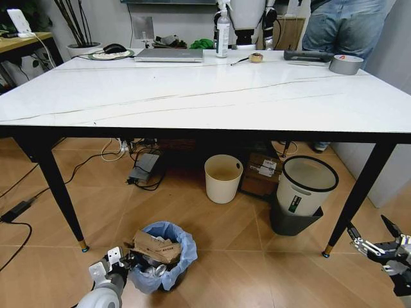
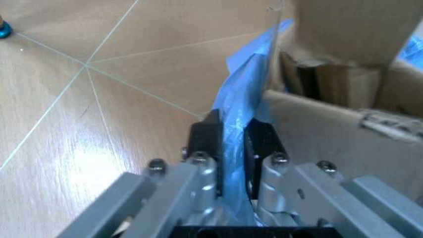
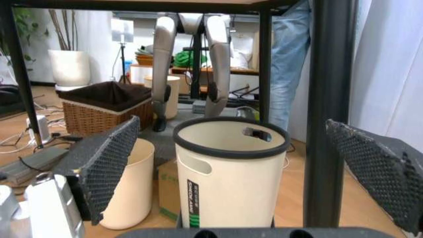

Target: Pick up the trash bin and place the trash from the table into it.

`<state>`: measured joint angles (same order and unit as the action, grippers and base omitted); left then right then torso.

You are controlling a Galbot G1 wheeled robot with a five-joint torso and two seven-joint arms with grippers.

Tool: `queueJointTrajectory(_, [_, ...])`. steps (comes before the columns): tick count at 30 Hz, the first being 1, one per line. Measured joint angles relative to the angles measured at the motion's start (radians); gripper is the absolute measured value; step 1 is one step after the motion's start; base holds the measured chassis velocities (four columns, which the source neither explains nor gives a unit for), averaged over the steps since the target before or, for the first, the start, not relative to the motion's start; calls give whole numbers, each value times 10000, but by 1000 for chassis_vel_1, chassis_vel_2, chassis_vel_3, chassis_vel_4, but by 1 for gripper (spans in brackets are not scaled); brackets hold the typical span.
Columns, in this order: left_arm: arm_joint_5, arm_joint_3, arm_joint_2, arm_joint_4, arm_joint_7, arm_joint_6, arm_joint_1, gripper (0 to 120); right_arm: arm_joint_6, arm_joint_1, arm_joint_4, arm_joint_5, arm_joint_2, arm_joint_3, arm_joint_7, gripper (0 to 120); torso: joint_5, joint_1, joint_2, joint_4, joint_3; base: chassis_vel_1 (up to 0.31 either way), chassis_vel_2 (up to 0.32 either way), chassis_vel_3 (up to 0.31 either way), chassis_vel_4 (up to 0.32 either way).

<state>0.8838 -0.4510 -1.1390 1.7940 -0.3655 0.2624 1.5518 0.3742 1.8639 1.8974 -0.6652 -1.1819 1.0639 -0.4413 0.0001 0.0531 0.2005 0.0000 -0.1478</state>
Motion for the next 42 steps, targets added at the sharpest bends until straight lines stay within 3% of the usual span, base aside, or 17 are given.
queueJointTrajectory(12, [-58, 4, -19, -28, 20, -28, 1, 54, 0, 0, 0, 0, 0, 0, 0, 100, -2, 5, 13, 0, -10, 0, 0, 0, 0])
queueJointTrajectory(16, [-188, -33, 51, 492, 159, -121, 269, 72, 0, 0, 0, 0, 0, 0, 0, 100, 0, 6, 17, 1, -12, 0, 0, 0, 0])
queueJointTrajectory(18, [-204, -48, 70, 619, 178, -137, 347, 76, 0, 0, 0, 0, 0, 0, 0, 100, 0, 6, 17, 0, -12, 0, 0, 0, 0])
queueJointTrajectory(23, [-629, -168, 105, 1733, 389, -327, 1143, 98, 0, 0, 0, 0, -1, 0, 0, 100, 0, 7, 21, 1, -16, 0, 0, 0, 0])
queueJointTrajectory(31, [-1786, -341, -52, 2264, 695, -816, 1504, 100, 0, 0, 0, 0, 0, 0, 0, 100, -1, 8, 25, 1, -18, 0, 0, 0, 0])
queueJointTrajectory(42, [-4779, -642, -281, 2751, 1744, -2563, 1761, 100, 0, 0, 0, 0, 0, 0, 0, 100, -1, 9, 27, 1, -20, 0, 0, 0, 0])
